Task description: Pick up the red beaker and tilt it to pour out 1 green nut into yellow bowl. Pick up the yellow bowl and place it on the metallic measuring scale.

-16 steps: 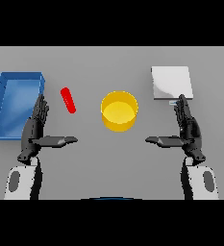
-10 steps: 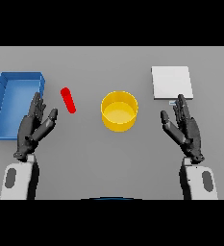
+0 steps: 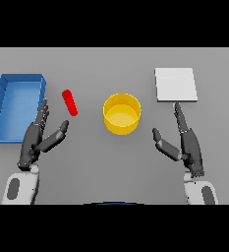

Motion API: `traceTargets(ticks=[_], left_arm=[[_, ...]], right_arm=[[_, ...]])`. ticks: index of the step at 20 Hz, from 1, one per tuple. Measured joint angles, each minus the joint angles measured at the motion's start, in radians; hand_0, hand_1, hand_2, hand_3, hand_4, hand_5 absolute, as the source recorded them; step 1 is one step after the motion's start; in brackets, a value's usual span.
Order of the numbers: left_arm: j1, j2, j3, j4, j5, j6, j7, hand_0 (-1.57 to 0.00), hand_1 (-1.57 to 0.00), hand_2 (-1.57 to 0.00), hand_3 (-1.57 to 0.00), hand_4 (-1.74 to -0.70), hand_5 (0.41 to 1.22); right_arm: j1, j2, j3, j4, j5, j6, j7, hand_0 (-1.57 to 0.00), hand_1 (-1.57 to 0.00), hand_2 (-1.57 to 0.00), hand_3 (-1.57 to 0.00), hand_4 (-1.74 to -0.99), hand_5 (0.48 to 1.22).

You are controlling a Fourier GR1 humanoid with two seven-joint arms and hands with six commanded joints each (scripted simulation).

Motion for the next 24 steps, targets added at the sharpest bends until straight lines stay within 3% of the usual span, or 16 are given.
traceTargets(ticks=[5, 10, 16, 18, 24], left_arm=[[-0.102, -0.014, 0.013, 0.145, -0.023, 0.019, -0.077, 0.0, 0.0, 0.0, 0.0, -1.15, 0.636], [-0.263, -0.019, 0.061, 0.345, -0.03, 0.054, -0.096, 0.0, 0.0, 0.0, 0.0, -1.15, 0.629], [-0.369, -0.02, 0.102, 0.516, -0.021, 0.059, -0.172, 0.0, 0.0, 0.0, 0.0, -1.21, 0.636], [-0.414, -0.03, 0.105, 0.581, -0.038, 0.08, -0.202, 0.0, 0.0, 0.0, 0.0, -1.23, 0.649], [-0.514, -0.038, 0.111, 0.71, -0.074, 0.122, -0.263, 0.0, 0.0, 0.0, 0.0, -1.26, 0.68]], right_arm=[[-0.003, 0.002, -0.009, -0.01, -0.022, 0.006, 0.007, 0.0, 0.0, 0.0, 0.0, -1.182, 0.655], [0.003, 0.0, -0.013, -0.008, -0.04, 0.021, -0.016, 0.0, 0.0, 0.0, 0.0, -1.229, 0.667], [-0.016, -0.001, -0.023, 0.002, -0.034, 0.006, 0.012, 0.0, 0.0, 0.0, 0.0, -1.247, 0.673], [0.005, 0.006, -0.002, -0.019, -0.023, 0.012, -0.012, 0.0, 0.0, 0.0, 0.0, -1.247, 0.679], [0.002, -0.004, -0.017, -0.023, -0.042, 0.022, 0.005, 0.0, 0.0, 0.0, 0.0, -1.262, 0.691]])
